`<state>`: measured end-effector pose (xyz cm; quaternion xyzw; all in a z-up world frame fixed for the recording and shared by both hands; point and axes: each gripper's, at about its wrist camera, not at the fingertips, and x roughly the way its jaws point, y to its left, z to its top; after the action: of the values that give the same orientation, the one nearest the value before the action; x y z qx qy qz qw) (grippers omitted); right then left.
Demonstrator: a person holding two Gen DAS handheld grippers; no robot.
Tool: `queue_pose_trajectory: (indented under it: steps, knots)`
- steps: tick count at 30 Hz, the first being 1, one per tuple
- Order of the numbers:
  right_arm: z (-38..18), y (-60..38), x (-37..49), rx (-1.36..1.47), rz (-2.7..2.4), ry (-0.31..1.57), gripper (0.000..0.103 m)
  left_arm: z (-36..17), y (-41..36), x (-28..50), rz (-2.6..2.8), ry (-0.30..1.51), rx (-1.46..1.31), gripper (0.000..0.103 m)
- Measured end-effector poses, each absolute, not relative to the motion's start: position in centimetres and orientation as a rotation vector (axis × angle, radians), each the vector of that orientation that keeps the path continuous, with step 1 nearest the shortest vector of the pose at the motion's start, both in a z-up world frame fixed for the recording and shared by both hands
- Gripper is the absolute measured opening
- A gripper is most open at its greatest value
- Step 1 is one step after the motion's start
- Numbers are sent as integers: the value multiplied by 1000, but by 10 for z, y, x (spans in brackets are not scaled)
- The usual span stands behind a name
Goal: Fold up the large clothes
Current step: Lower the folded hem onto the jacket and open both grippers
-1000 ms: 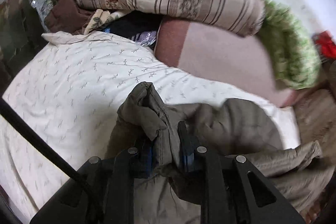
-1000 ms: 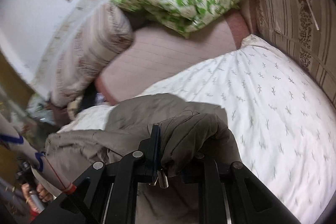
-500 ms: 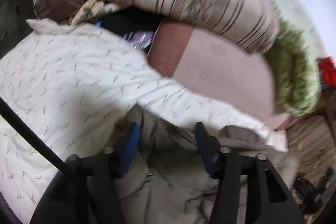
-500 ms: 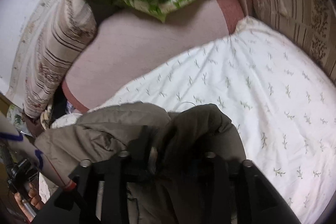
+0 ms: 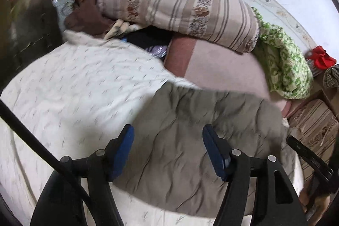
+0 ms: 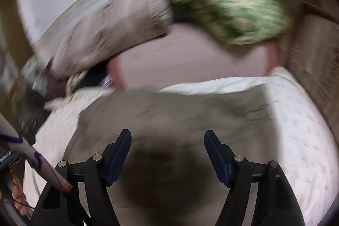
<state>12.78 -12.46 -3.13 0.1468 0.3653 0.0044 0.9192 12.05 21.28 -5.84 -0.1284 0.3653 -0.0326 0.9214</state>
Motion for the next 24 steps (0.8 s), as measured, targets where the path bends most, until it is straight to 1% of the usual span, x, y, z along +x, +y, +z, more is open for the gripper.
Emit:
queue_pose_trajectory:
  steps: [2, 5, 7, 11, 13, 16, 20, 23, 24]
  knots:
    - [-46, -85, 150, 239, 48, 794, 72, -77, 217, 118, -55, 765, -259, 66]
    - [-74, -54, 186, 129, -51, 819, 72, -98, 224, 127, -23, 793, -230, 66]
    - [-94, -55, 213, 81, -138, 857, 72, -109, 232, 136, -3, 805, -231, 66]
    - [-134, -83, 265, 126, -263, 908, 72, -127, 241, 157, -17, 874, -247, 66]
    - [-148, -94, 289, 119, -310, 913, 72, -131, 242, 164, 9, 871, -227, 66]
    - [-158, -101, 317, 119, -342, 916, 74, -135, 241, 168, 31, 874, -196, 66]
    - [-161, -97, 321, 96, -344, 918, 74, -136, 241, 166, 26, 880, -209, 66]
    - [-142, -93, 314, 74, -334, 951, 75, -134, 239, 159, 37, 867, -192, 66]
    - [-128, -92, 302, 112, -313, 919, 75, -133, 238, 157, 41, 860, -183, 66]
